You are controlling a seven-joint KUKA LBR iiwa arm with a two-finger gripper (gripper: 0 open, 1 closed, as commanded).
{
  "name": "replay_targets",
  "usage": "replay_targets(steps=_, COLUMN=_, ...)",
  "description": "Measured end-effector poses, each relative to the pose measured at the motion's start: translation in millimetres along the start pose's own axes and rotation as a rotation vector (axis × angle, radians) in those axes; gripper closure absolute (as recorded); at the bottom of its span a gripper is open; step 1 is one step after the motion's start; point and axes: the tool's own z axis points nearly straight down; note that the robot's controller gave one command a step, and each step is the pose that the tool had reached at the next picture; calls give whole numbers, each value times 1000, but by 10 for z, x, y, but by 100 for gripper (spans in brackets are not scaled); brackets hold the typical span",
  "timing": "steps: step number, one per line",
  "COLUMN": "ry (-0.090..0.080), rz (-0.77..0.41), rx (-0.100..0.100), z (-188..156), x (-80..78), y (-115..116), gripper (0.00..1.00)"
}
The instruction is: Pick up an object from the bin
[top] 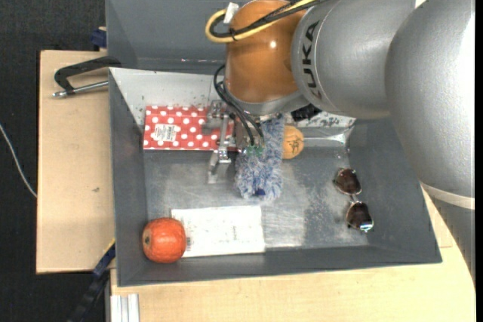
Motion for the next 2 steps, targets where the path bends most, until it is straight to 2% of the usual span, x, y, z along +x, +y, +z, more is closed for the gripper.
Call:
replay_targets(steps=1, ry=5, rz=107, rx=0, z=581, x=16, y=-222, gripper=0)
replay_targets(steps=2, ry=4, rz=87, rx=-5, z=639, x=44, y=-356, gripper=0)
